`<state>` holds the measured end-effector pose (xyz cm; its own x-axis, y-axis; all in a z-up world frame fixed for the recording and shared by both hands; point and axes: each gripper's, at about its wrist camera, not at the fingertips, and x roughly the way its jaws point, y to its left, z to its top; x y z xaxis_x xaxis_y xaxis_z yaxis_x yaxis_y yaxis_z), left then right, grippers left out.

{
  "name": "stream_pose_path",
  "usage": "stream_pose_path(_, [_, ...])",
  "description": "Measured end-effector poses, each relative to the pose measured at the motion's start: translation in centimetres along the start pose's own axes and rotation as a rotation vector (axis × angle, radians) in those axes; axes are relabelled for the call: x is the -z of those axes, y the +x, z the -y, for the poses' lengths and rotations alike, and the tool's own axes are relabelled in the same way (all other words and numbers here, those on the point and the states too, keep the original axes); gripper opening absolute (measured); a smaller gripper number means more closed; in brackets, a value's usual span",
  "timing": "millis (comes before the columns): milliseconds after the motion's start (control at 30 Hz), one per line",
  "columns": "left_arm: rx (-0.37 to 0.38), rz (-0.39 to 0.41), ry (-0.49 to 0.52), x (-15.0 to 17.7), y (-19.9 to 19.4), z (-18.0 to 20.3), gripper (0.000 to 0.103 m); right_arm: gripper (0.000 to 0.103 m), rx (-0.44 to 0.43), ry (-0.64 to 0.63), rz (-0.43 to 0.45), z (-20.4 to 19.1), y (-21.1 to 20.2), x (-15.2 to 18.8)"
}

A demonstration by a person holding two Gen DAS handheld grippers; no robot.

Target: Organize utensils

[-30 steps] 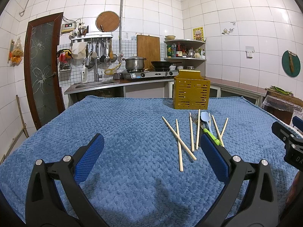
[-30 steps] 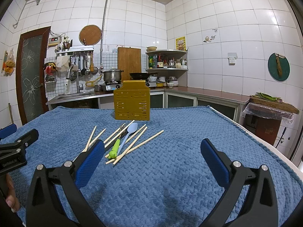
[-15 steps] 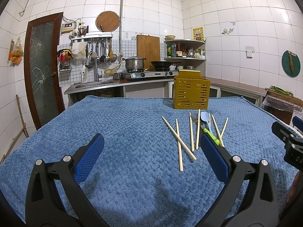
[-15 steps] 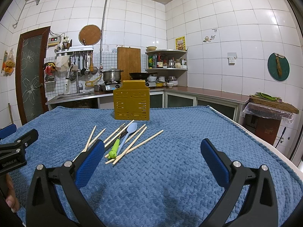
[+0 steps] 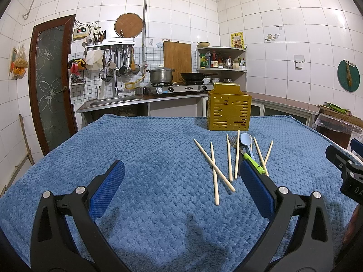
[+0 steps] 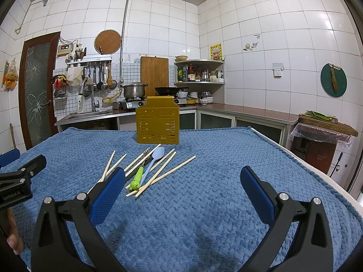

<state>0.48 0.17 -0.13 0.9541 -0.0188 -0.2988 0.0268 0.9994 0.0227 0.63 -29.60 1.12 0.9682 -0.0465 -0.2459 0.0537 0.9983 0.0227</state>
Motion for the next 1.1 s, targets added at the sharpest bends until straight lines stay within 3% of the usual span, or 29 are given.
stream_pose_path(633, [0.0,-0.007,0.001,0.1,0.0,0.2,0.098,0.099,0.003,0.001,-0.001,0.3,-0.1,-0.1])
stream_pose_path(833, [-0.004,-0.051,0.003,-1.1,0.5,0.1,0.098,0.099,-0.023,-0.013,-0.032,0.6,0.0,-0.8])
stream_pose_path(1100, [0.012,-0.16,-0.031,-5.0,3.2,-1.9,0.098,0.099,-0.02,0.0,-0.067,0.9,1.3,-4.5])
